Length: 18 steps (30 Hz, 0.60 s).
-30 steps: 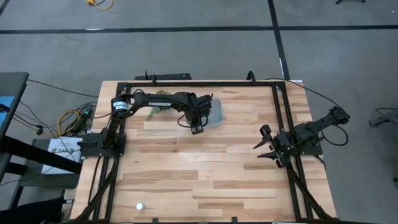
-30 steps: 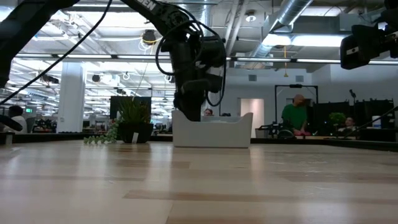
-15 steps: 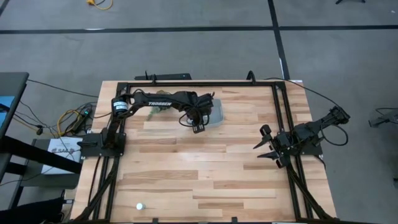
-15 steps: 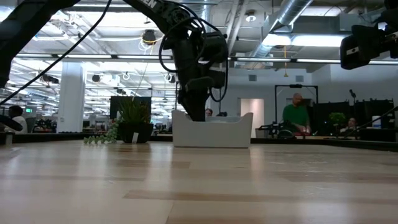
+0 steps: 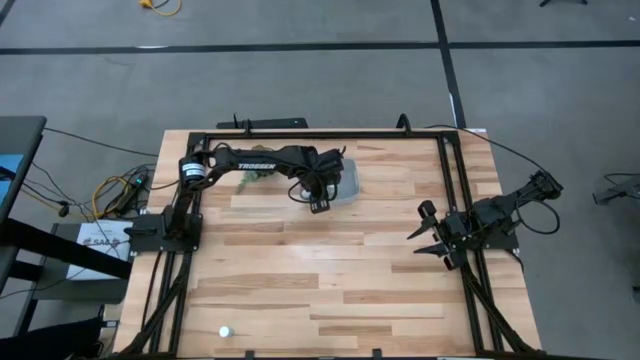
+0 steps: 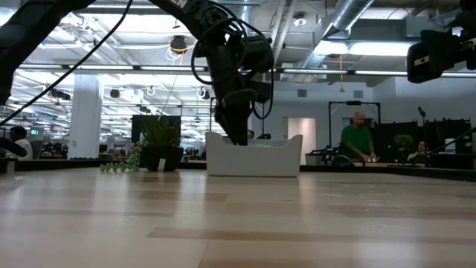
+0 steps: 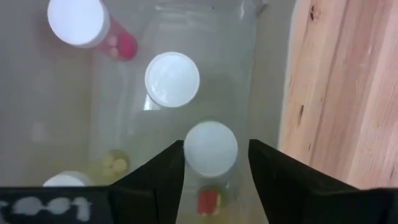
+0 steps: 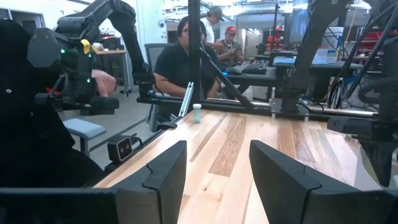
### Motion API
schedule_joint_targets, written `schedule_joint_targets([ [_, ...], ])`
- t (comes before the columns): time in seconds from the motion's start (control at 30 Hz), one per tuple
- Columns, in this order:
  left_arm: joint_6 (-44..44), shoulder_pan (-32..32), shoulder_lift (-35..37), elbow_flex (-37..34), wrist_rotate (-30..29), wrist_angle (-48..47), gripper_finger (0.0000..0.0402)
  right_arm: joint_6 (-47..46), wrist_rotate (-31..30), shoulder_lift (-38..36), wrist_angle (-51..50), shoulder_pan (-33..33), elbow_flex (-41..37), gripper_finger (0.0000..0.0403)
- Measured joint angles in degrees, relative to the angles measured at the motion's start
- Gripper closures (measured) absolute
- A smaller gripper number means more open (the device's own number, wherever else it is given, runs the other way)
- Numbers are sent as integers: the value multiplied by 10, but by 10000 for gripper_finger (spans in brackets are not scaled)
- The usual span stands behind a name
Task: Pick and place pill bottles into a basket
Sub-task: Put the blue pill bottle into the bin
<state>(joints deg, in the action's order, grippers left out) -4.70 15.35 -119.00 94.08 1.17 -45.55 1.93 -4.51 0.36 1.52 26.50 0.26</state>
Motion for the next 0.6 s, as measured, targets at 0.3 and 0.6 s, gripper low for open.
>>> schedule_joint_targets([
  [0.3,-3,0,13,0,0,-5,233,0,0,0,0,0,0,235],
  [0.6,-11,0,43,0,-4,-11,232,0,0,0,0,0,0,235],
])
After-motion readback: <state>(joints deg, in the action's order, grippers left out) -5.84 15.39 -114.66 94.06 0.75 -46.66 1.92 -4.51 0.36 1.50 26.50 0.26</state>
